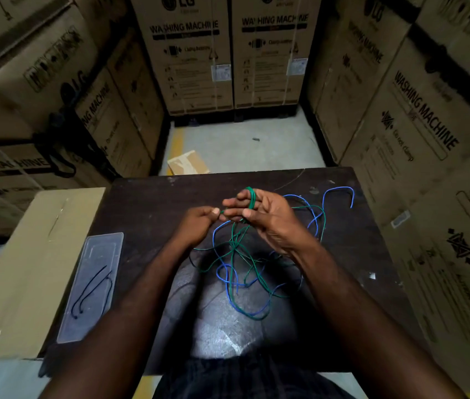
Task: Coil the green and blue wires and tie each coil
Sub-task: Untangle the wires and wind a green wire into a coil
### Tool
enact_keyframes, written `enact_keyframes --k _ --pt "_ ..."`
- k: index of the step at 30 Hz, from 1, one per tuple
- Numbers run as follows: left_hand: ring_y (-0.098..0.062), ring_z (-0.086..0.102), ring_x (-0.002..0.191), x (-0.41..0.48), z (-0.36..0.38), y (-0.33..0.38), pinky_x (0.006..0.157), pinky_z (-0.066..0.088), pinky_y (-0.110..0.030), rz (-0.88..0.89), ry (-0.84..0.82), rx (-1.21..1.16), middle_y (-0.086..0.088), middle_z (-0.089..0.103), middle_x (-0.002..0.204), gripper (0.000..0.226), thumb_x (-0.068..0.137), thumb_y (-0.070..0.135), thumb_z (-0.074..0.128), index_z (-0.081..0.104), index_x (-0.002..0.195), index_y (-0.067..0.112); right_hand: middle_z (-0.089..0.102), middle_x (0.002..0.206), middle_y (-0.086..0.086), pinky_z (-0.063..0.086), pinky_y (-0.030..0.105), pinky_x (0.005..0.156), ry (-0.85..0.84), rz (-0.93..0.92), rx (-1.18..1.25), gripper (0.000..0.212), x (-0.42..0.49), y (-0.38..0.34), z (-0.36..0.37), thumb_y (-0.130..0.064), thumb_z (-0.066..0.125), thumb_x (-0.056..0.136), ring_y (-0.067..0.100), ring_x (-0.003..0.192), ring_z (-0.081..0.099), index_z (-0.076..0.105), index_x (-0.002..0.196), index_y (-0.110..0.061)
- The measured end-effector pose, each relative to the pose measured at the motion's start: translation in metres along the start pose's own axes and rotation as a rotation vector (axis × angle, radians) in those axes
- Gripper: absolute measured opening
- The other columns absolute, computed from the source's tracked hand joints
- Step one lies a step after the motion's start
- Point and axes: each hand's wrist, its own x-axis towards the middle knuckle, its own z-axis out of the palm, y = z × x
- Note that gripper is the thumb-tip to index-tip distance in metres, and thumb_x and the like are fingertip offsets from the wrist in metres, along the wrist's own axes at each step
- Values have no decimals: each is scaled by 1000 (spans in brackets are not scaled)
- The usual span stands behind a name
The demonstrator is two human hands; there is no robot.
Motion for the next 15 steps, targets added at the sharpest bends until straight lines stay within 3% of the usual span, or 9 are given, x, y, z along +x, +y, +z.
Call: enact_keyframes --k 3,7,10,15 --pt "9 43 41 -2 2 -2 47 29 -7 6 -15 -17 19 49 37 23 98 6 47 67 87 5 69 108 18 56 32 83 53 -21 -14 29 -1 0 -3 14 51 79 27 94 69 50 105 1" --pt "1 37 43 -1 4 -16 51 27 -20 42 -63 9 14 48 40 32 98 12 49 68 73 17 70 107 14 53 33 89 181 -87 9 28 6 2 -6 12 57 77 28 100 68 50 100 -3" --pt "-3 35 50 -8 11 -29 57 27 -27 54 -104 21 10 48 50 33 92 30 52 68 64 28 69 109 16 51 36 95 269 -137 116 28 14 -4 -13 10 56 77 30 106 65 51 102 -1" --pt "-7 46 60 -28 23 -30 65 40 -32 141 -130 132 -4 58 62 29 87 44 44 66 71 31 67 113 15 48 36 100 359 -148 104 31 20 -5 -21 16 47 85 29 111 62 52 111 0"
